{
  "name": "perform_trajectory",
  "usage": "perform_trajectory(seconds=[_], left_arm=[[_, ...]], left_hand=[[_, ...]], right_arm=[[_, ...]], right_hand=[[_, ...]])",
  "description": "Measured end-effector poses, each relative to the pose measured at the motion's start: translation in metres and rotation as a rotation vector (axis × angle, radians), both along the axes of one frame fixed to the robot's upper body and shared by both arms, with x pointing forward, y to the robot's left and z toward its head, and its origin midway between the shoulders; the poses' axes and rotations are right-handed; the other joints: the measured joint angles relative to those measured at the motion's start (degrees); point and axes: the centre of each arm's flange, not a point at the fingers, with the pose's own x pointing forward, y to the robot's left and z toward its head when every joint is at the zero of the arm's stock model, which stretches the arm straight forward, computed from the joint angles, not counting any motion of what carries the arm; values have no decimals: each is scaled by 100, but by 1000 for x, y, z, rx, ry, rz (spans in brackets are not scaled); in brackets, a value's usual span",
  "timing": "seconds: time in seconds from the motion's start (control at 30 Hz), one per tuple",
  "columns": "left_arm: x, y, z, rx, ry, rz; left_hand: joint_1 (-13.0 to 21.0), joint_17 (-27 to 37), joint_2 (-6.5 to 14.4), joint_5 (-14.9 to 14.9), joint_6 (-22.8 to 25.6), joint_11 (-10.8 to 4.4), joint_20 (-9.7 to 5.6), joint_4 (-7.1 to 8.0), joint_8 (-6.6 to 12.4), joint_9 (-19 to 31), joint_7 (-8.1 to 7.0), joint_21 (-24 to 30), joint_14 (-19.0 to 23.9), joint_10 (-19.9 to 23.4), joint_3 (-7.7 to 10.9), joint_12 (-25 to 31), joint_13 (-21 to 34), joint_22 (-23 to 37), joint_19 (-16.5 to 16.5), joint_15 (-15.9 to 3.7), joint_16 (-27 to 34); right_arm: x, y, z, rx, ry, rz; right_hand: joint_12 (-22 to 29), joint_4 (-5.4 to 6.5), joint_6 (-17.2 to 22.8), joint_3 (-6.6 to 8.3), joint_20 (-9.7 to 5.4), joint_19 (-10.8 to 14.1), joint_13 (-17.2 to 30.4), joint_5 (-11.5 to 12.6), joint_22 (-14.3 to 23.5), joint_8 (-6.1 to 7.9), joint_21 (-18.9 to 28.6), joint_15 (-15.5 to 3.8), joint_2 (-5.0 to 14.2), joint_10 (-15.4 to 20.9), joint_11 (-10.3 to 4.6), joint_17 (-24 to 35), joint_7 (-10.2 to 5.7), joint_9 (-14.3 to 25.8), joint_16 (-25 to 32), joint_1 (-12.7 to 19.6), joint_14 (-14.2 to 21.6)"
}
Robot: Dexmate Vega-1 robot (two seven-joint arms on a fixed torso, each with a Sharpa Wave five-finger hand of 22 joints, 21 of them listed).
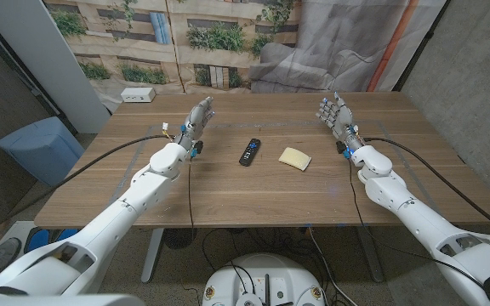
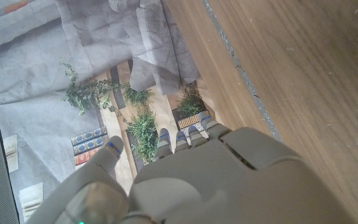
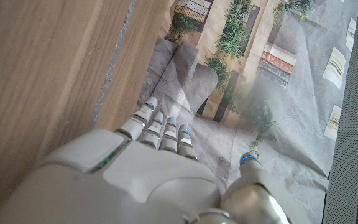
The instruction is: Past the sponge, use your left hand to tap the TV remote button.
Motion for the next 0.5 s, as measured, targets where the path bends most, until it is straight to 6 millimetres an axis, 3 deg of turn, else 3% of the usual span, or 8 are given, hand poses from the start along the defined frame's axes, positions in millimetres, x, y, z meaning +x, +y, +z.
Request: perform_trajectory(seconds=[0.3,0.5], left_arm=[[-12,-1,19,140,-43,30],[-21,0,27,242,-70,61]], left_hand=[[0,27,0,0,150,0,22,0,0,0,-109,0,-31,0,0,0,0,0,-21,-31,0],[-127,53,-51,0,251,-1,9,129,0,-1,-170,0,-30,1,-128,0,-1,28,-33,-31,0]], right_arm=[[0,3,-4,10,-7,-7],[0,3,-9,20,-8,-10]], right_hand=[[0,15,-24,-16,0,-41,0,0,0,0,0,-20,0,-21,21,-26,21,0,0,0,-20],[0,15,-24,-16,0,-41,1,21,1,0,0,-40,0,-22,21,-53,20,-15,0,0,-40]])
